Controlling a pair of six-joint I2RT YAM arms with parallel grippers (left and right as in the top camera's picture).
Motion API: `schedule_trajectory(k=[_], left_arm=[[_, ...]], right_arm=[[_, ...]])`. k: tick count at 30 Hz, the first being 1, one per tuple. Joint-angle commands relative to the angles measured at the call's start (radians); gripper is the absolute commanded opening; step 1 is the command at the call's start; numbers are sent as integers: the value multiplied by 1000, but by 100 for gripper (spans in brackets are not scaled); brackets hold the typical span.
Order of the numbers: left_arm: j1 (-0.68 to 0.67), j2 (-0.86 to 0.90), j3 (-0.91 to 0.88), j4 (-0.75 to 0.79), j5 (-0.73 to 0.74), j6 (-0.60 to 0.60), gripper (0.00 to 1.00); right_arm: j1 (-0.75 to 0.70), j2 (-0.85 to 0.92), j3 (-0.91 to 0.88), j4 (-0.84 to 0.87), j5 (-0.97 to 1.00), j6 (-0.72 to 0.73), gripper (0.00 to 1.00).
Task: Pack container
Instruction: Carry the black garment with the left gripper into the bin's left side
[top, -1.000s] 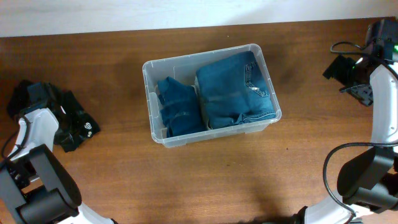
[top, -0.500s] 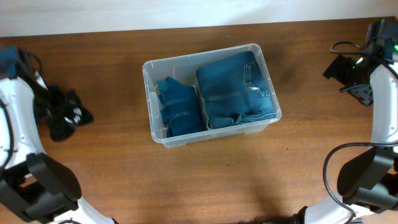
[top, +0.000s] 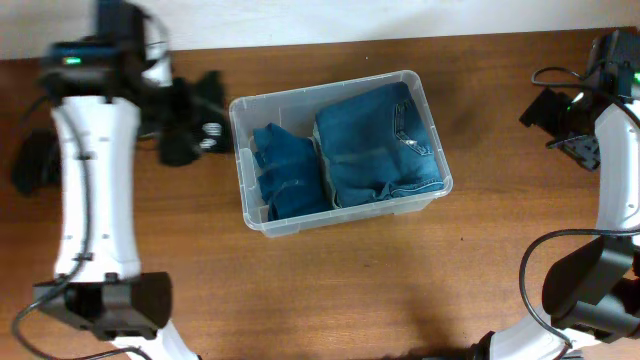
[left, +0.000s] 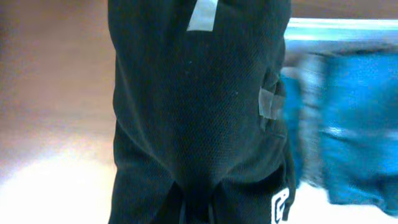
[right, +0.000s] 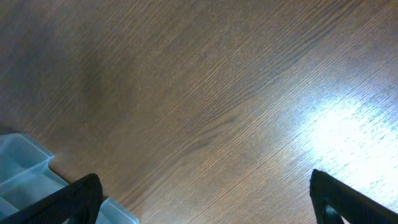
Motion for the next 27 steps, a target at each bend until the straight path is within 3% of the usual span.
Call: schedule_trajectory(k=[1,8,15,16,17,18,19,23,27], left_arm=[[-139,-11,23,58,-3,-71,1],[-328,17,21,74,-139,-192,1],[-392,89,21,37,-174,-252,1],[-395,100,21,34,-174,-252,7],[-397,119,21,30,-174,-251,50],[-397,129,21,30,-174,-251,77],[-397,134,21,30,-175,-251,87],[-382,140,23,51,-211,-246,99],[-312,136,68,56,-216,-166,99]], right_arm=[[-1,2,3,0,9,8,99],[-1,2,3,0,9,8,99],[-1,2,3,0,8,8,98],[-1,2,3,0,8,8,98],[-1,2,3,0,8,8,99],[-1,2,3,0,8,8,99],[-1,2,3,0,9,8,99],[-1,2,3,0,8,8,98],[-1,2,3,0,8,8,99]])
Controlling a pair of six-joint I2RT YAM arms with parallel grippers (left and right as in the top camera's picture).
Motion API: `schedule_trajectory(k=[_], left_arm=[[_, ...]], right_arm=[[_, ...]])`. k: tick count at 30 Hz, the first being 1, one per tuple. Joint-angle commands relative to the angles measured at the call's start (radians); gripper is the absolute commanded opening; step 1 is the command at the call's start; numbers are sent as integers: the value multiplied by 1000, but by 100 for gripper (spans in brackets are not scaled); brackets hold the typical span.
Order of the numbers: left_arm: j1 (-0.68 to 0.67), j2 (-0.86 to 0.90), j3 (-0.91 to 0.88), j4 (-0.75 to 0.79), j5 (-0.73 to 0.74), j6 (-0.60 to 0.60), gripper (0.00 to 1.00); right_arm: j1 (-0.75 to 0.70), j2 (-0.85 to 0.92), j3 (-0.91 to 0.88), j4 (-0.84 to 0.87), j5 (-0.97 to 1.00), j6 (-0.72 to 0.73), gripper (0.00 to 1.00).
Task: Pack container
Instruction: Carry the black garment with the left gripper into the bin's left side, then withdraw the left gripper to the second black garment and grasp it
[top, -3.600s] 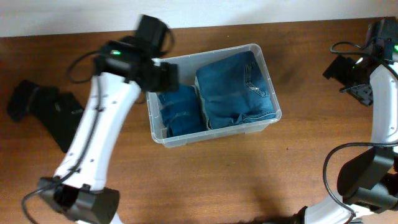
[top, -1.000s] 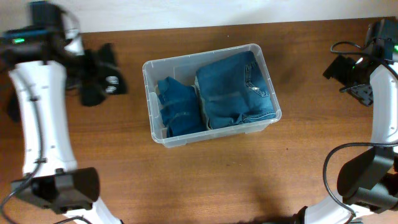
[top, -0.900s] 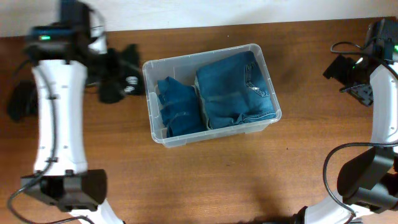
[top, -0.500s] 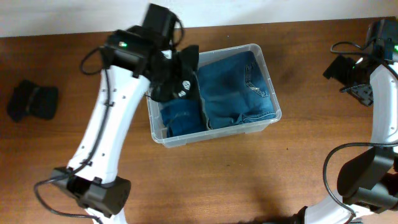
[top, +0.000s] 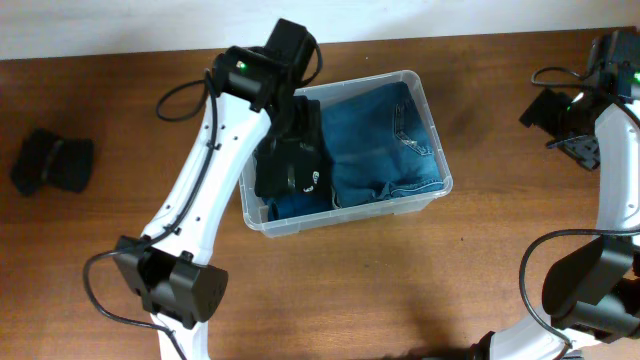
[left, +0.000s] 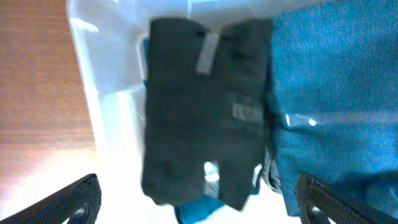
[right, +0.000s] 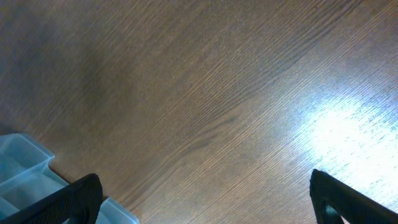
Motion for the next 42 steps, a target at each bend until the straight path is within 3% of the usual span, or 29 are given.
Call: schedule_trajectory(k=[1,9,16,19,29,35,42], left_arm=[[87,-3,72,-8,-37,76,99],[411,0,121,-5,-38,259,99],[688,52,121,58,-37,280,99],[769,122,121,95,-37,407,99],[895,451,121,159,61,573,99],[913,484,121,223,61,589,99],[916,484,122,283,15,700,99]], right_arm=[[-1,2,3,0,8,8,99],[-1,2,3,0,8,7,98],[-1,2,3,0,9,7,99],[-1,2,3,0,8,7,99],[-1,2,3,0,8,8,99],[-1,2,3,0,8,7,99],[-1,2,3,0,8,7,99]])
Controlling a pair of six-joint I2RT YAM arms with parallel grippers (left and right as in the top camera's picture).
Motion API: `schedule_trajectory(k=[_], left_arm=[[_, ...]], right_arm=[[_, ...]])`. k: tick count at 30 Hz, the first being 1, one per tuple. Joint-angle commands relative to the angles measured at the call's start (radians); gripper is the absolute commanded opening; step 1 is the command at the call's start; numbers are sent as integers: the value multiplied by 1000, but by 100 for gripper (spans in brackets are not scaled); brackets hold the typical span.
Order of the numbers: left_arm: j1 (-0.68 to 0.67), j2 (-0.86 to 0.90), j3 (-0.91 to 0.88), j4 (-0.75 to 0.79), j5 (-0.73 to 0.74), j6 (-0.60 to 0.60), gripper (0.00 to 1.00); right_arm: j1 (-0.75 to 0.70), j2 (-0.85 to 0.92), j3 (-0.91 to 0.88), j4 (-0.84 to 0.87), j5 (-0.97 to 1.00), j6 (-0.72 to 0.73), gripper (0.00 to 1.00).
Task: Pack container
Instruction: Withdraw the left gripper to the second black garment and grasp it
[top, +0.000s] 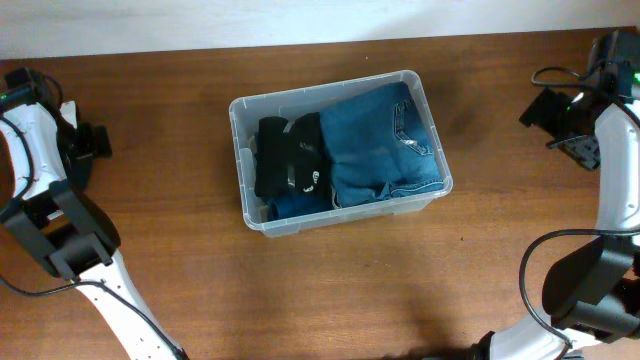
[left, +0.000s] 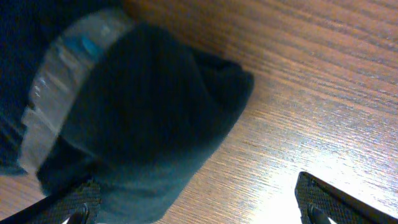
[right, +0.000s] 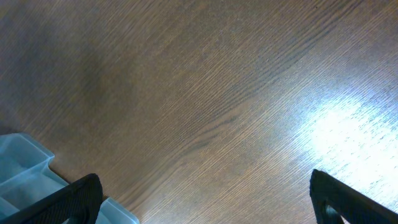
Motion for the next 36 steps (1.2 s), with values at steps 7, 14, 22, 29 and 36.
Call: schedule_trajectory(k=[7,14,22,29,36], left_arm=[[8,24,6,84,-20,105,92],[8,90,6,87,-28,105,57],[8,95,6,76,-30,82,1],[-6,92,159,-107,20,-47,1],[-58,92,571,-411,231,-46,1]], right_arm=[[-1,2,3,0,9,7,99],[-1,2,3,0,8,7,98],[-1,2,3,0,8,7,99],[-1,2,3,0,9,7,99],[-1,2,3,0,8,7,99]])
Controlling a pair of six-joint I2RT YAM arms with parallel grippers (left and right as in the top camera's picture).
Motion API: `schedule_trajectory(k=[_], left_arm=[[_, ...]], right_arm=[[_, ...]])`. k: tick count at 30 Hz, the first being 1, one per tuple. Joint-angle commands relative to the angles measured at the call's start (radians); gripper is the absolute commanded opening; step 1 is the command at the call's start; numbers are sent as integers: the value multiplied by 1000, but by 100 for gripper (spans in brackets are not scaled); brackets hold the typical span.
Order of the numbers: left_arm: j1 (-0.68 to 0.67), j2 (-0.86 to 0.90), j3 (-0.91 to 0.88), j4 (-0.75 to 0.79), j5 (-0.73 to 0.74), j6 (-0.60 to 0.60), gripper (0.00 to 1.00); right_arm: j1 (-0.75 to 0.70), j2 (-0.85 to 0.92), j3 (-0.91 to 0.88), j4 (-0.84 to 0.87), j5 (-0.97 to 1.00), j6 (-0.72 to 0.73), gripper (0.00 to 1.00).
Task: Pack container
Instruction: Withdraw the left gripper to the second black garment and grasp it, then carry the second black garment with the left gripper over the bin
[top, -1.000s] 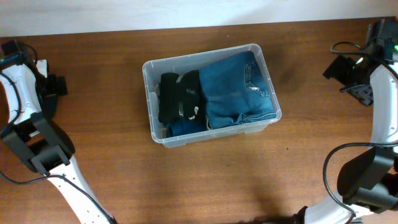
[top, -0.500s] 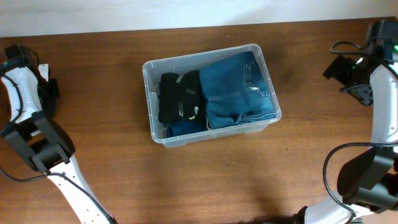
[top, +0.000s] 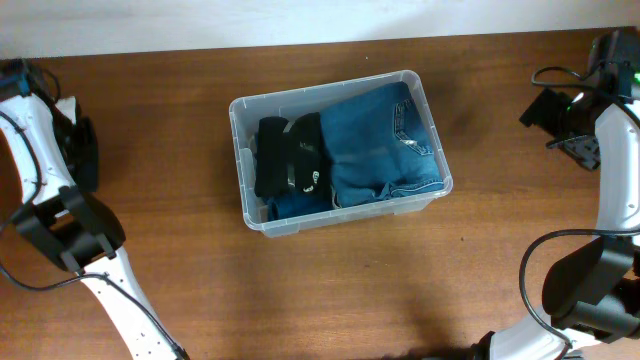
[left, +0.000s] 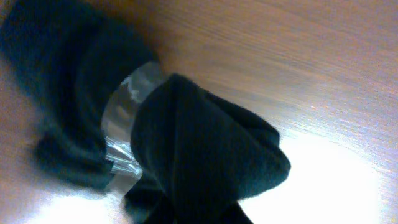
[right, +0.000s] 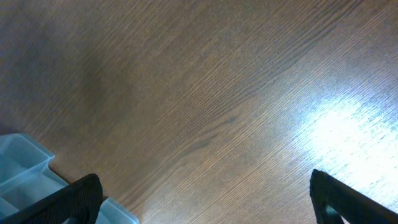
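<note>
A clear plastic container (top: 325, 84) stands mid-table. It holds folded blue jeans (top: 385, 140) on the right. On the left a black garment (top: 290, 155) lies over a smaller blue piece (top: 300, 203). My left gripper (top: 78, 150) is at the table's far left edge, shut on a rolled black bundle (left: 205, 155) with a shiny tape band (left: 127, 106). The bundle fills the left wrist view and hides the fingers. My right gripper (right: 204, 186) is open over bare wood at the far right, holding nothing.
The brown wooden table (top: 330, 290) runs to a pale wall at the back. A corner of the container (right: 25, 168) shows at the lower left of the right wrist view. The right arm (top: 610, 170) stands along the right edge.
My left gripper was open beside the black bundle, its fingertips showing in the view's lower corners. Now it is shut on the bundle, which fills the view. The right arm has not moved.
My left gripper held a black garment just left of the container. Then it was open above the container, the garment lying on the small blue piece. Then it was at the far left, open at a rolled black bundle, and now it grips that bundle.
</note>
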Motion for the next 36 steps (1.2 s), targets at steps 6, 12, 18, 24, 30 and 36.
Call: schedule_trajectory(k=[6,12,18,24,30,36], left_arm=[[-151,-77,402,-114,256,40,1],[-334,-158,402,-125,240,216,1],[-558,-180,402,-125,132,399,1],[-753,-187,400,-125,-93,426,1],[-864,-267,400,-125,-169,379,0],[-886,-404,343,-125,-153,385,1]], right_arm=[[-1,2,3,0,8,7,98],[-1,2,3,0,8,8,98],[-1,2,3,0,8,7,99],[-1,2,3,0,9,7,98],[-1,2,3,0,9,7,98],[-1,2,3,0,8,7,99]])
